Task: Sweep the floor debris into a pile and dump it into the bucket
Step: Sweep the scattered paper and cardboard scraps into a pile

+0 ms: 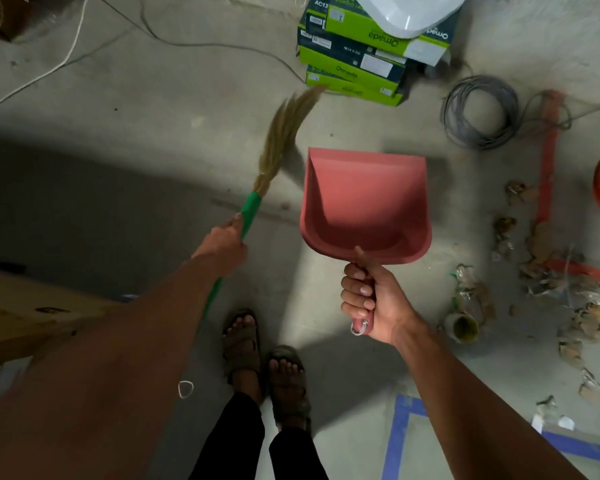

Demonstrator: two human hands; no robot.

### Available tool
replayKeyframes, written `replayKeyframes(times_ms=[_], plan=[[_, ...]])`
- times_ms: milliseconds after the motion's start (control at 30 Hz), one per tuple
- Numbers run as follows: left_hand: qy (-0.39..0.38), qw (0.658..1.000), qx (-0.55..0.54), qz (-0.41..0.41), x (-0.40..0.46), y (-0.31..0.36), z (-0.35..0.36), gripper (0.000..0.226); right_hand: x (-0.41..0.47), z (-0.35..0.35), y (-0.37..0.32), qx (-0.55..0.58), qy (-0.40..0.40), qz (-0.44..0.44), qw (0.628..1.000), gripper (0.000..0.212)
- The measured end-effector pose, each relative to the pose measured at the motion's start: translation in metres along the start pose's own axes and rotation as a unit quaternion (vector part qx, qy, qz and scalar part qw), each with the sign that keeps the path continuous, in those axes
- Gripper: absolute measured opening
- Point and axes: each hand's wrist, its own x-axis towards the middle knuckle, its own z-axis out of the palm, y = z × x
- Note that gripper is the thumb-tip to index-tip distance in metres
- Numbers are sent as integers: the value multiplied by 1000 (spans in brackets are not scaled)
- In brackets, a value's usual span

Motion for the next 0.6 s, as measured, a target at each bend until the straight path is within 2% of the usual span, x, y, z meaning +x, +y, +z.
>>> replayKeyframes(times_ms=[100, 267, 400, 500, 600], plan=[[-44, 998, 19, 28, -3, 26, 24, 62, -4, -17, 14, 10, -3, -1, 1000, 47], [-90, 987, 12, 135, -22, 64, 59, 75, -24, -42, 29, 29, 15, -3, 999, 47], [-55, 981, -14, 186, -40, 66, 66, 74, -46, -56, 24, 39, 30, -20, 999, 46], [-6, 990, -29, 141, -51, 56, 64, 76, -58, -60, 17, 46, 39, -32, 998, 47], [12, 999, -23, 36, -59, 45, 58, 76, -62, -61, 18, 60, 35, -40, 997, 47]])
